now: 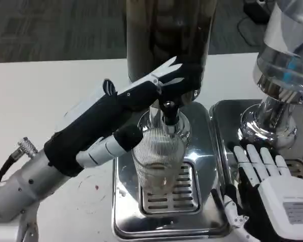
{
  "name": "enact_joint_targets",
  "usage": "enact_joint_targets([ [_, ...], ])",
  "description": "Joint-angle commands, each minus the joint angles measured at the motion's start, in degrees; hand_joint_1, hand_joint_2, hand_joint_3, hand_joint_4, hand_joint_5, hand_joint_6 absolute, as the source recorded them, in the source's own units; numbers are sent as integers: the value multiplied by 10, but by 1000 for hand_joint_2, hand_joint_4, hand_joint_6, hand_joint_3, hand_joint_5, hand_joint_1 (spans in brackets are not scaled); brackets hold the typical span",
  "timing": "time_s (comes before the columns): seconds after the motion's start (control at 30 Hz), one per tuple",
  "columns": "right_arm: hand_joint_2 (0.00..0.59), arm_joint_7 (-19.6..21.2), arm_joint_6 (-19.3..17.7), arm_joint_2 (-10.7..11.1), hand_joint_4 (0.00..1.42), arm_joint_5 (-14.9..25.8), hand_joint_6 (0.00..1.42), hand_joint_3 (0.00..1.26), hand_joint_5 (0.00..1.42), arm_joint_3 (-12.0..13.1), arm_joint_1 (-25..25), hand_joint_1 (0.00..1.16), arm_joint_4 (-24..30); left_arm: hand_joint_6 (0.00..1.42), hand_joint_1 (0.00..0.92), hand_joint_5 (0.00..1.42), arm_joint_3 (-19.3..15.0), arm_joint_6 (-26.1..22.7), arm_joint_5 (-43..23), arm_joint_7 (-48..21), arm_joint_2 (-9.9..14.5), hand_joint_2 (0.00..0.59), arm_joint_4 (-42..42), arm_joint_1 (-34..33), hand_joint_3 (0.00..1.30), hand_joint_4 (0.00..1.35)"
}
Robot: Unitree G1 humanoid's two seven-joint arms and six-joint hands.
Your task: Grasp the cup under the faucet to collect the drink, then remove the cup.
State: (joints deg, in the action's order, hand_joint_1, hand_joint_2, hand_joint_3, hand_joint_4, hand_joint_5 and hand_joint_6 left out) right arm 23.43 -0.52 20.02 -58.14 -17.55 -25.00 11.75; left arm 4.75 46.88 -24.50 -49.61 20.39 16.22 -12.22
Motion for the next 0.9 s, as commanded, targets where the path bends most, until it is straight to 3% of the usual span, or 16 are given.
enact_joint_targets([
  [0.03, 532, 7, 2, -5, 0, -1, 0, 44, 0, 0, 5, 77, -5, 151, 0, 196, -11, -8, -5, -12, 0, 170, -9, -2, 171, 0],
  [0.33, 532, 8, 2, -13, 0, 1, 0, 44, 0, 0, 4, 77, -8, 234, 0, 256, -23, -15, -6, -23, -5, 182, -4, -8, 227, 26],
  [0.47, 532, 9, 2, -19, 0, 3, 0, 44, 0, 1, 6, 77, -10, 239, 0, 267, -16, 29, 52, -34, 30, 220, -36, 1, 244, 42],
  [0.9, 532, 13, 2, -24, 0, 7, 0, 44, 0, 3, 11, 77, -18, 234, 0, 257, 4, 72, 82, -19, 53, 248, -37, 0, 257, 39],
])
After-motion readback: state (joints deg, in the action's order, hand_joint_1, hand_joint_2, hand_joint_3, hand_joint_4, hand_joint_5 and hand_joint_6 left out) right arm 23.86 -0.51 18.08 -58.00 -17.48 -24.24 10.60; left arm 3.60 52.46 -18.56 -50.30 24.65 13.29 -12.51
